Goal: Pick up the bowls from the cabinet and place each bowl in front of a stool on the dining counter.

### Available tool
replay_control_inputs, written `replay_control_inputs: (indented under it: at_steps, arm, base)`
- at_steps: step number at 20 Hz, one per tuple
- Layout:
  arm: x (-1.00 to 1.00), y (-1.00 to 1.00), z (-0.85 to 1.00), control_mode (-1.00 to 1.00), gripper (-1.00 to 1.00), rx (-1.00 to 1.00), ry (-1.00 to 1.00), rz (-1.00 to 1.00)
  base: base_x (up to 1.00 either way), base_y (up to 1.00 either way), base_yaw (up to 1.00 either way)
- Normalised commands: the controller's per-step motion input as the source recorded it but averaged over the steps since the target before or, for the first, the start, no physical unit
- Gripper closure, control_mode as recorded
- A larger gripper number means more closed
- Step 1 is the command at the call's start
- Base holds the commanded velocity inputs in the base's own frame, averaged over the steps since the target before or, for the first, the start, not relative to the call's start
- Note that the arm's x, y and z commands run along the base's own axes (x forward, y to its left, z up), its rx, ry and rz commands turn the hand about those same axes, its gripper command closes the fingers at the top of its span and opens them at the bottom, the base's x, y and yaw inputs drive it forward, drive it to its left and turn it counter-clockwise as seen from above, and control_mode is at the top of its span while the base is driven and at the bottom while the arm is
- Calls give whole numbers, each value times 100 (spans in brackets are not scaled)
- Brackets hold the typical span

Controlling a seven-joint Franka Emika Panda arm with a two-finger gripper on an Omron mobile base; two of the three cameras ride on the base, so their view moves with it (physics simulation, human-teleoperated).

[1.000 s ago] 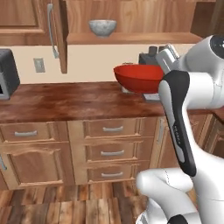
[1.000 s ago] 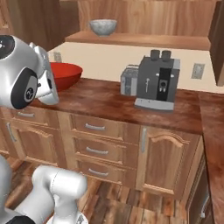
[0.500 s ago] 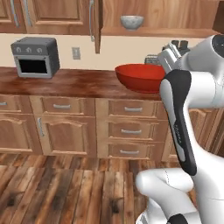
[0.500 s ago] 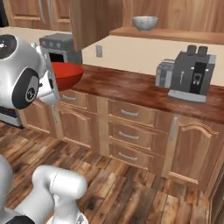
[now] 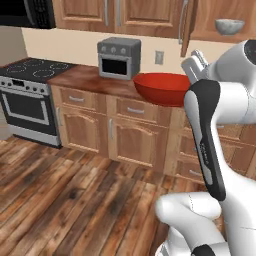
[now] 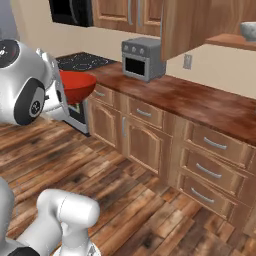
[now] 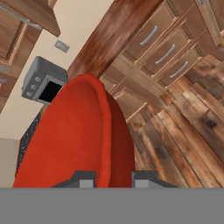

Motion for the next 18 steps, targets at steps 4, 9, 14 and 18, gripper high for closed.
replay_control_inputs:
  at_steps: [4, 9, 14, 18]
  arm:
    - [0, 0, 0, 100, 100, 0, 0, 0]
    - [0, 0, 0, 100, 100, 0, 0, 0]
    - [0, 0, 0, 100, 100, 0, 0, 0]
    - [0, 0, 0, 100, 100, 0, 0, 0]
  base:
    - [0, 48, 58]
    - [0, 43, 58]
    - [0, 40, 56]
    - [0, 34, 52]
